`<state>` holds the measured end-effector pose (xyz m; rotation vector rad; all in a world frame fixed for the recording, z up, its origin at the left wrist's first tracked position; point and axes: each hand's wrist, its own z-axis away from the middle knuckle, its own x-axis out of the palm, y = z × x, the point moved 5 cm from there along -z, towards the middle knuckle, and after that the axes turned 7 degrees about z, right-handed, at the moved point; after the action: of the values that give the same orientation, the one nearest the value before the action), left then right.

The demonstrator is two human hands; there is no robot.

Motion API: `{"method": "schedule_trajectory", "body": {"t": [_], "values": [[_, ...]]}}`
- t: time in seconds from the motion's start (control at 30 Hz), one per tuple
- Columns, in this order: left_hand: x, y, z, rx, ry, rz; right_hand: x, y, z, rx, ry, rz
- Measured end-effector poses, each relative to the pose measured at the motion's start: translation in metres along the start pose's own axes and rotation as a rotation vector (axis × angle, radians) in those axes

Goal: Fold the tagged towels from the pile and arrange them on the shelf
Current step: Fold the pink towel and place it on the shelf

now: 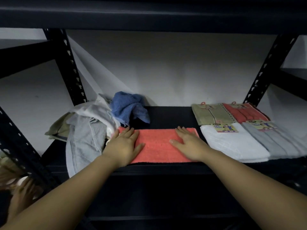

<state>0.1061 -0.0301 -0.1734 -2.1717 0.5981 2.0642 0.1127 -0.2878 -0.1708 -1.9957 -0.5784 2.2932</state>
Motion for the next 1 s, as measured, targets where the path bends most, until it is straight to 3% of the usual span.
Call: {"method": "schedule_trajectory", "body": {"t": [0.17, 0.33, 0.57, 0.73, 1.0], "values": [[-0.002, 0.034, -0.007, 0.103, 0.147, 0.159, -0.041, 0.022, 0.022, -0.009, 0.257, -0.282], [0.019, 0.12, -0.015, 0.329, 0.095, 0.214, -0.057, 0.059, 0.037, 0.098, 0.41, -0.398], [0.028, 0.155, -0.052, 0.412, 0.054, 0.315, -0.044, 0.096, 0.05, 0.183, 0.37, -0.717], [0.031, 0.157, -0.049, 0.553, -0.009, 0.314, -0.04, 0.094, 0.053, 0.162, 0.327, -0.708], [0.026, 0.141, -0.06, 0.224, 0.08, 0.809, -0.038, 0.09, 0.057, 0.122, 0.265, -0.567]]}}
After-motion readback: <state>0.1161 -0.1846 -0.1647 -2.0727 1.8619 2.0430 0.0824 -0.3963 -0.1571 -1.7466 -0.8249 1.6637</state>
